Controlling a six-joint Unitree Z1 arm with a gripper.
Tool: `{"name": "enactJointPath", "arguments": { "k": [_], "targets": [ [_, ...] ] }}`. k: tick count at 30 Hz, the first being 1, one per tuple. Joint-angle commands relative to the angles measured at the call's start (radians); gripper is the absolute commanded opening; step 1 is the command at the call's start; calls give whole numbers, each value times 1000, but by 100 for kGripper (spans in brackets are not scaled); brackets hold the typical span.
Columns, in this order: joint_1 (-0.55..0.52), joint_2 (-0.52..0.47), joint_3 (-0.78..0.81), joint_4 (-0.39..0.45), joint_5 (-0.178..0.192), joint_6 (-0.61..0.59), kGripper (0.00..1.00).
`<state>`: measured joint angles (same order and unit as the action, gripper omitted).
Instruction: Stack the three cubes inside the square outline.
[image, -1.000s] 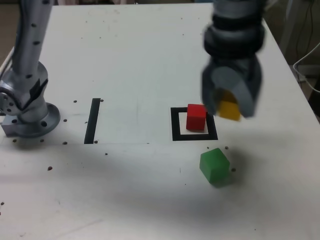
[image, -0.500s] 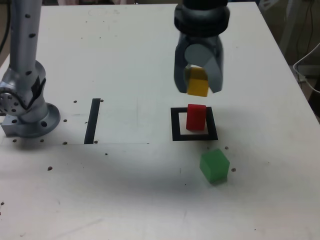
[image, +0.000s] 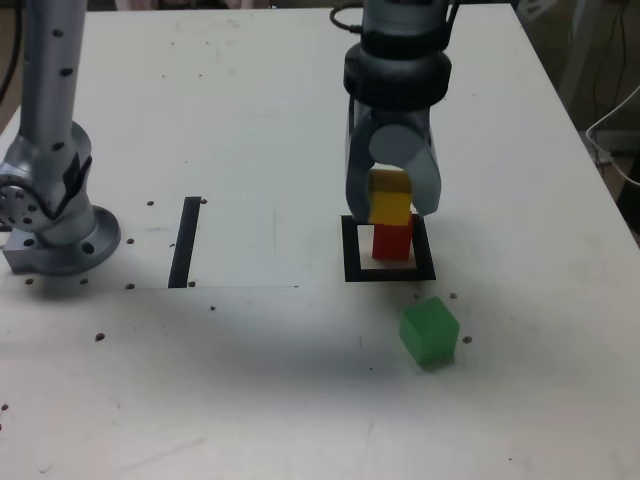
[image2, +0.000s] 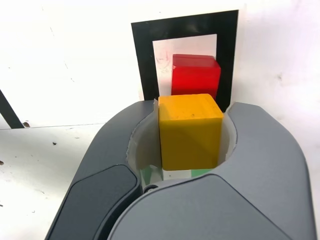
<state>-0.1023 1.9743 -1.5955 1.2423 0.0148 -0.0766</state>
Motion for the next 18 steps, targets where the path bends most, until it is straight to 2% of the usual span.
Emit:
{"name": "enactJointPath", "arguments": {
  "k": [1, 11, 18],
  "targets": [
    [2, 7, 6, -10, 6, -3, 15],
    [6, 12, 38, -61, 53, 10, 15],
    [6, 12, 53, -79, 56, 14, 16]
  ]
}}
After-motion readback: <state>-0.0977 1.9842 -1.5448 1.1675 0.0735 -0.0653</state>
